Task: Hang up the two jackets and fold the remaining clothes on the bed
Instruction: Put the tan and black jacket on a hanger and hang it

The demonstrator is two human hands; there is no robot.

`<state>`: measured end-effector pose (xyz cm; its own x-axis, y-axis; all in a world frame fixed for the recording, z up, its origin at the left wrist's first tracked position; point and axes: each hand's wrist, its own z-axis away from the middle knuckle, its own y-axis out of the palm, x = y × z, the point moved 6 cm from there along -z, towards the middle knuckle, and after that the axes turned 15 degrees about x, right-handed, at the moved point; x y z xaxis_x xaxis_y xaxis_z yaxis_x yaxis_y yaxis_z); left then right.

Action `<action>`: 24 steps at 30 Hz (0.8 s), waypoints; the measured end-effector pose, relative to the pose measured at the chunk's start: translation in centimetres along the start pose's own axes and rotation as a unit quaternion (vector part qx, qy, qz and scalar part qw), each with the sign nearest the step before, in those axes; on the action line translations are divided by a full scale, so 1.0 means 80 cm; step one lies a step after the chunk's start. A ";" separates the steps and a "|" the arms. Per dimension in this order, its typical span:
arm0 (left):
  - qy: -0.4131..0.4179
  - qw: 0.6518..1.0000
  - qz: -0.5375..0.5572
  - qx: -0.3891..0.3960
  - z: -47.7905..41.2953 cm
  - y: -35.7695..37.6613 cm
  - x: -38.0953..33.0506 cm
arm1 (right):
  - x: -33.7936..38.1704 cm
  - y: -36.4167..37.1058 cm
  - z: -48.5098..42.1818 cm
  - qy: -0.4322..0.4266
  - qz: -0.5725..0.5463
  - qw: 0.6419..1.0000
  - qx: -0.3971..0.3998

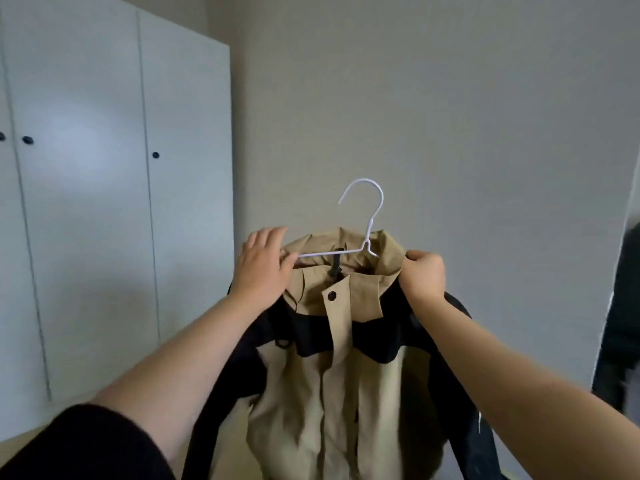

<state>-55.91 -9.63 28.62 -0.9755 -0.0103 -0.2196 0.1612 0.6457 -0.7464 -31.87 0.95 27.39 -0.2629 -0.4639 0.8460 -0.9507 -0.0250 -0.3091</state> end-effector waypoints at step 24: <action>-0.388 0.858 0.334 0.042 0.026 0.025 0.187 | 0.071 0.127 0.087 -0.388 0.401 0.823 0.109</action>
<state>-69.90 -10.10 22.56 -0.2729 -0.1865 -0.9438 0.6872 0.6487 -0.3270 -41.85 -8.07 26.04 -0.5256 -0.8327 -0.1742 -0.4489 0.4455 -0.7746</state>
